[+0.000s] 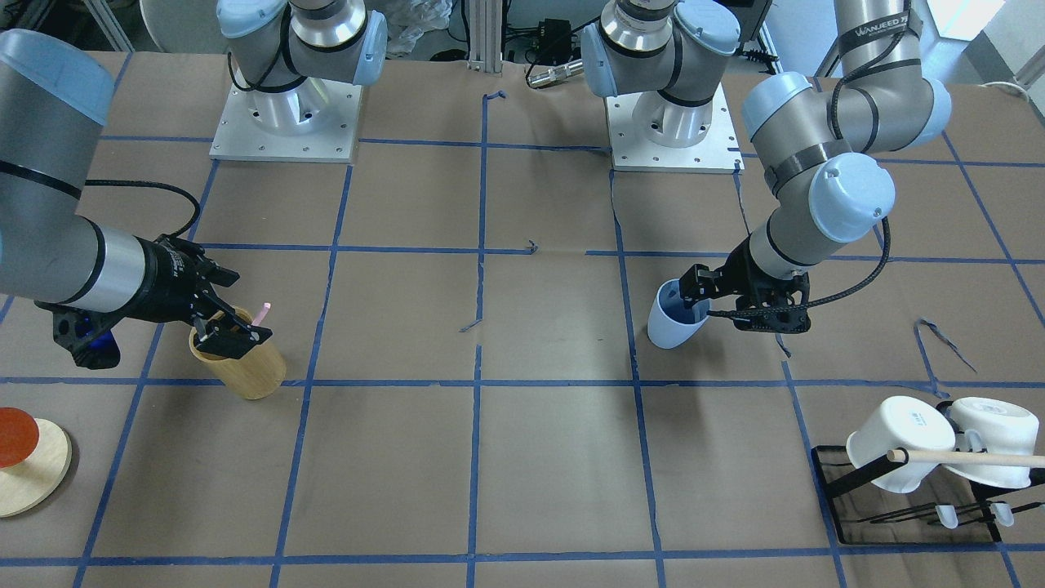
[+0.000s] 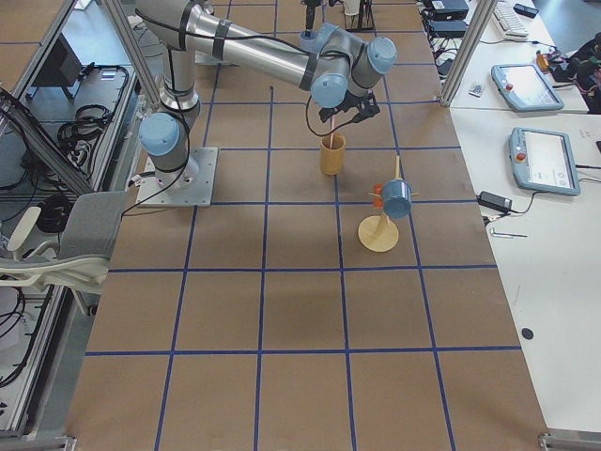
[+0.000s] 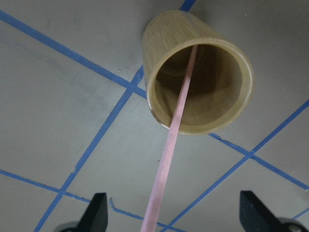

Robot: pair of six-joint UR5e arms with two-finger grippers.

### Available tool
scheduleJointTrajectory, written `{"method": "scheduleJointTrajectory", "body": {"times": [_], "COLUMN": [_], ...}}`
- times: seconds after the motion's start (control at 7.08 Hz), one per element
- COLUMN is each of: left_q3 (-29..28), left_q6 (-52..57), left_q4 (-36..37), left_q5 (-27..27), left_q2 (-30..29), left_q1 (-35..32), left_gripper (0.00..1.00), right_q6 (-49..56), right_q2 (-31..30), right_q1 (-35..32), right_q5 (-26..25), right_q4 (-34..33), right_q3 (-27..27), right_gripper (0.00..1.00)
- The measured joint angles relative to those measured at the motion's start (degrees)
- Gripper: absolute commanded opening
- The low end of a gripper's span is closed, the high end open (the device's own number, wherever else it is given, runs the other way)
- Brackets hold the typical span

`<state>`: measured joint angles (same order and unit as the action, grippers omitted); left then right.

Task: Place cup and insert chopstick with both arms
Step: 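Grasp blue cup rim with left gripper while right gripper lowers to stick, then carry blue cup to table center while right gripper grasps pink stick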

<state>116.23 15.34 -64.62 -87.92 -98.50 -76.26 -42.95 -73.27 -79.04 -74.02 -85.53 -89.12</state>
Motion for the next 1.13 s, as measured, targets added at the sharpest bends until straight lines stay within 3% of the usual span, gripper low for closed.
{"method": "scheduleJointTrajectory", "body": {"times": [0.14, 0.28, 0.42, 0.56, 0.71, 0.85, 1.13], "left_q3": [0.4, 0.6, 0.5, 0.4, 0.1, -1.0, -5.7], "left_q6": [-0.1, -0.1, -0.1, -0.2, -1.1, -3.3, -13.1], "left_q4": [0.0, 0.1, 0.2, 0.4, 0.5, 0.3, -2.6], "left_q5": [0.0, 0.0, 0.1, 0.1, 0.2, 0.5, 3.3], "left_q2": [-0.1, -0.1, -0.2, -0.2, -0.1, 0.1, 0.1], "left_q1": [0.0, 0.0, -0.1, -0.2, -0.7, -2.1, -8.3], "left_gripper": [0.04, 0.0, 0.0, 0.0, 0.0, 0.0, 0.0], "right_q6": [-0.4, -0.5, -0.6, -0.6, -0.6, -0.6, -0.6], "right_q2": [0.0, 0.0, 0.1, 0.1, 0.2, 0.2, 0.1], "right_q1": [0.1, 0.2, 0.2, 0.2, 0.2, 0.2, 0.2], "right_q5": [1.9, 2.7, 3.0, 3.1, 3.2, 3.2, 3.2], "right_q4": [0.0, 0.2, 0.4, 0.4, 0.3, 0.4, 0.6], "right_q3": [-0.3, -0.5, -0.6, -0.7, -0.8, -0.8, -0.7], "right_gripper": [0.75, 0.58, 0.49, 0.23, 0.05, 0.0, 0.0]}}
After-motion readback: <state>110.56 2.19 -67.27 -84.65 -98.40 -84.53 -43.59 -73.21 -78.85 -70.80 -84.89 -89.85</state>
